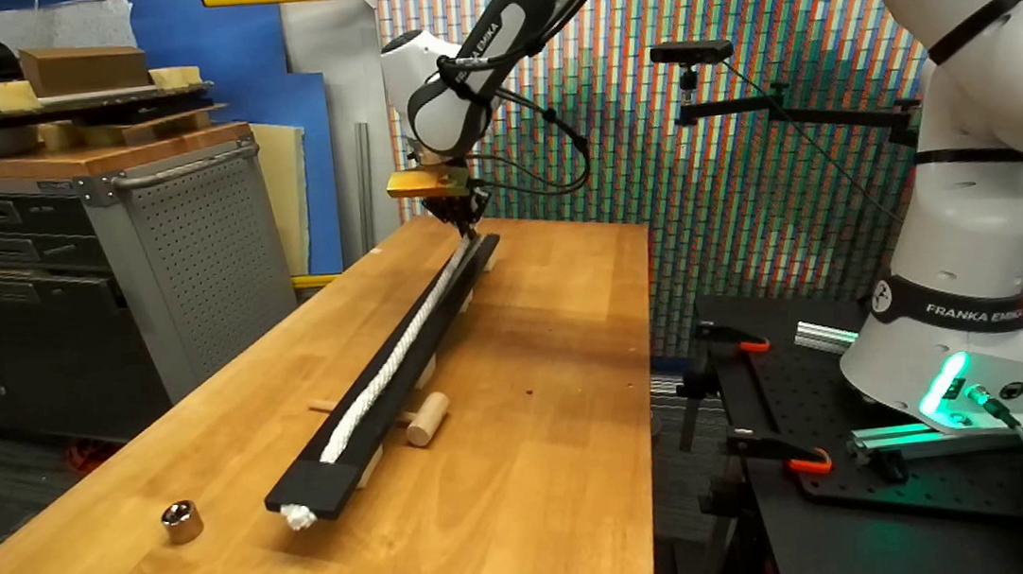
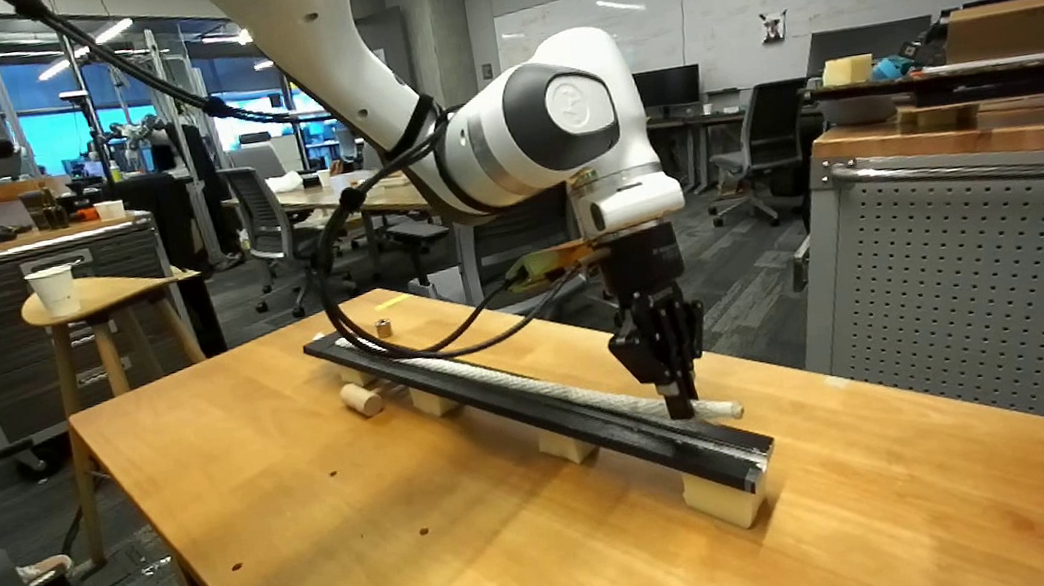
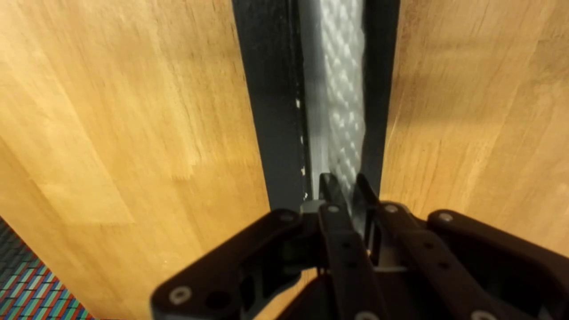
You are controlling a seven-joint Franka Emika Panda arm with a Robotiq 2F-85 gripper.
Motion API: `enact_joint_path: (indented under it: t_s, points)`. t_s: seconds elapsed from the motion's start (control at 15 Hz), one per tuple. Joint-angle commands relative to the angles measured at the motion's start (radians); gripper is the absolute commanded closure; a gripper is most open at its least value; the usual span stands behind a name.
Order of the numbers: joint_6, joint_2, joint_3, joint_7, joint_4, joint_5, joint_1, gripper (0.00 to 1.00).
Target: Set the rope along the middle of the black object
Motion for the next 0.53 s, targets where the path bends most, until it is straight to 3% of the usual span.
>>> enact_joint_path:
  t_s: [0.0, 0.47]
  points:
    - [-0.014, 0.028, -0.017, -0.016, 0.022, -0.002, 0.002, 0.97]
    - [-0.016, 0.042, -0.026, -0.017, 0.015, -0.005, -0.001, 0.97]
